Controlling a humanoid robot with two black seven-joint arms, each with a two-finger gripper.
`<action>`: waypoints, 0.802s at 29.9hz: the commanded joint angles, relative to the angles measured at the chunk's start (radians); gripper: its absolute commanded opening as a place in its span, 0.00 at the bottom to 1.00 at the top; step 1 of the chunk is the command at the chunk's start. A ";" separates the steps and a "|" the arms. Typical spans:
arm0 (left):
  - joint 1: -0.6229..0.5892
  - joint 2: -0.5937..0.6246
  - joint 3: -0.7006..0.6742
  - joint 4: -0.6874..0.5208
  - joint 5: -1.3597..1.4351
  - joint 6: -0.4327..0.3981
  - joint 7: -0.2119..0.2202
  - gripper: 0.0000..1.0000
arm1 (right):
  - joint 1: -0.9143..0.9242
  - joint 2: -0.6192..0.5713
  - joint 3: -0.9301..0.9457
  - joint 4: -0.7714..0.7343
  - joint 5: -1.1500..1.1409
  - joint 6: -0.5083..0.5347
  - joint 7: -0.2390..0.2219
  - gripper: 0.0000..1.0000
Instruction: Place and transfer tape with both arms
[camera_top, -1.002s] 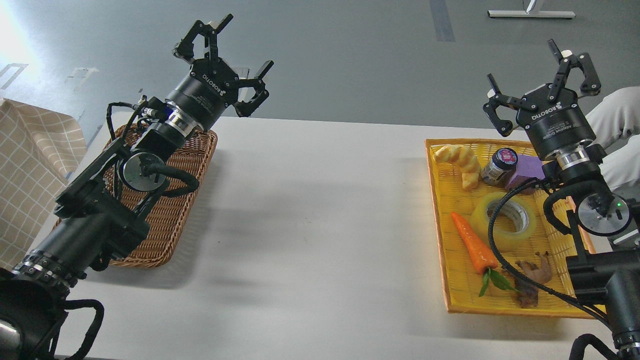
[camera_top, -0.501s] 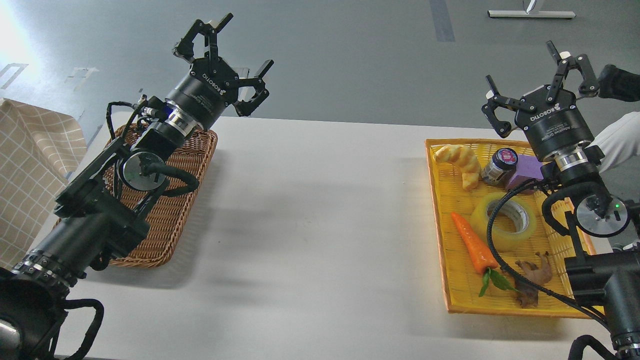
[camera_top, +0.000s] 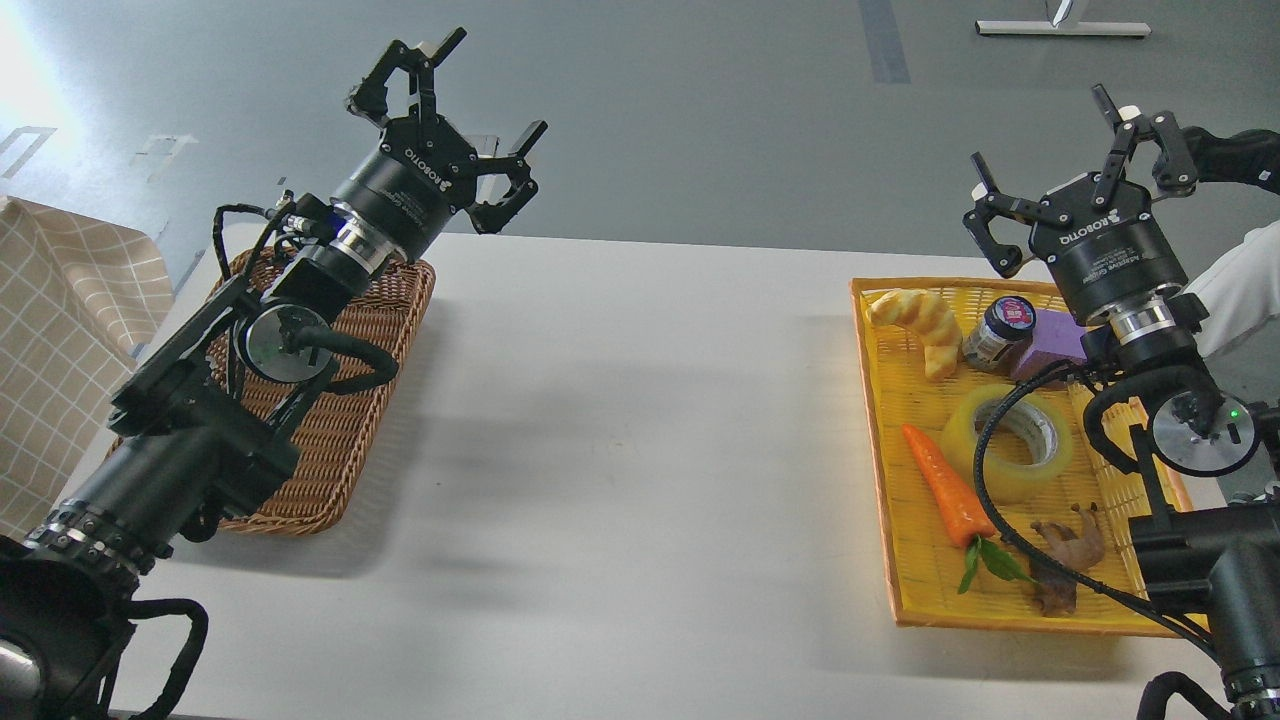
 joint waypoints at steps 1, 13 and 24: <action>-0.001 0.001 0.000 0.002 0.000 0.000 0.000 0.98 | 0.001 0.001 0.002 0.000 0.000 0.000 0.000 1.00; -0.001 0.000 0.000 0.000 -0.001 0.000 0.000 0.98 | 0.001 0.001 0.002 0.000 0.000 0.000 0.000 1.00; -0.001 0.000 -0.001 0.000 -0.003 0.000 -0.003 0.98 | 0.001 -0.006 0.000 0.002 0.000 0.000 0.000 1.00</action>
